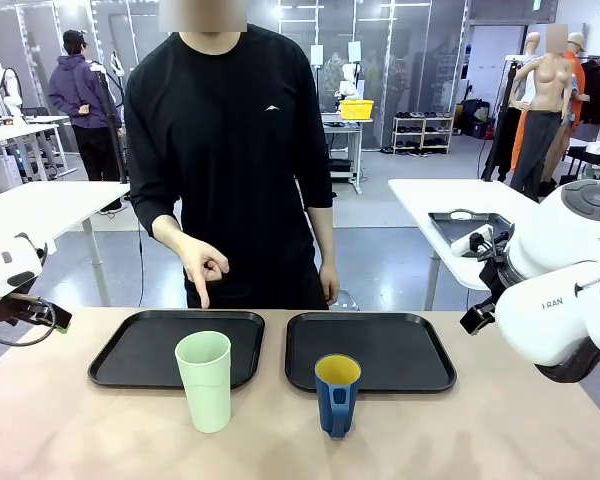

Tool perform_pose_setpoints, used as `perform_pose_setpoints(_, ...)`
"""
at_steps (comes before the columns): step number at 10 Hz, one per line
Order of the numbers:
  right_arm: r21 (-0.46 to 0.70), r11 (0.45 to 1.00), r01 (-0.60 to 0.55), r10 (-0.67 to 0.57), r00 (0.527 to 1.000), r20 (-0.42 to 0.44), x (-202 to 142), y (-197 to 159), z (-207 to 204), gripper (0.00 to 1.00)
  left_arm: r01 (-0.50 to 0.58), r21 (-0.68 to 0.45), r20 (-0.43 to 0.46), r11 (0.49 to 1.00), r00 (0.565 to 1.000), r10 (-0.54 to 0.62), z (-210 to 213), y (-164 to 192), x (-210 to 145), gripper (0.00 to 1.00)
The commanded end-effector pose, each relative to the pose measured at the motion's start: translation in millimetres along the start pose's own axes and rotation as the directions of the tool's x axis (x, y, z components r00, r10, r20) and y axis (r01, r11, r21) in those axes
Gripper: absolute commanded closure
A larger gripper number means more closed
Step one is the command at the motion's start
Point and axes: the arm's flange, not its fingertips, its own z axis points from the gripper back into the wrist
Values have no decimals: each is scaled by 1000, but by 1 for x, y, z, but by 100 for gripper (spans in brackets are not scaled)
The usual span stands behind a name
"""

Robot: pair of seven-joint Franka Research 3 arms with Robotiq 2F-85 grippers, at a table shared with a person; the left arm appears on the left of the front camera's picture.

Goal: Sort and store the cups by type.
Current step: Pick up the Reusable plastic cup.

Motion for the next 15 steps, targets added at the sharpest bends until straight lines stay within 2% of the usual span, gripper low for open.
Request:
perform_pose_setpoints(1,2,1000,0,0,1000,-4,-3,1,-1,0,-1,1,-1,1000,1000,1,0,0,0,0)
perform_pose_setpoints(5,2,1000,0,0,1000,-4,-3,1,-1,0,26,2,-7,1000,1000,-26,1,0,-2,0)
perform_pose_setpoints(7,2,1000,0,0,1000,-4,-3,1,-1,0,208,-46,-31,977,977,-209,1,5,-13,0)
perform_pose_setpoints(8,2,1000,0,0,1000,-4,-3,1,-1,0,304,-60,-26,951,952,-306,1,6,-18,0)
perform_pose_setpoints(10,2,1000,0,0,1000,-4,-3,1,-1,0,540,-175,-30,823,833,-552,4,10,-29,0)
perform_pose_setpoints(11,2,1000,0,0,1000,-4,-3,1,-1,0,640,-237,-24,731,748,-663,7,9,-35,0)
perform_pose_setpoints(12,2,1000,0,0,1000,-4,-3,1,-1,0,727,-288,-42,623,640,-767,8,7,-42,0)
perform_pose_setpoints(13,2,1000,0,0,1000,-4,-3,1,-1,0,779,-300,-70,550,557,-827,6,4,-47,0)
perform_pose_setpoints(15,2,1000,0,0,1000,-4,-3,1,-1,0,854,-367,-36,370,384,-923,5,-4,-52,0)
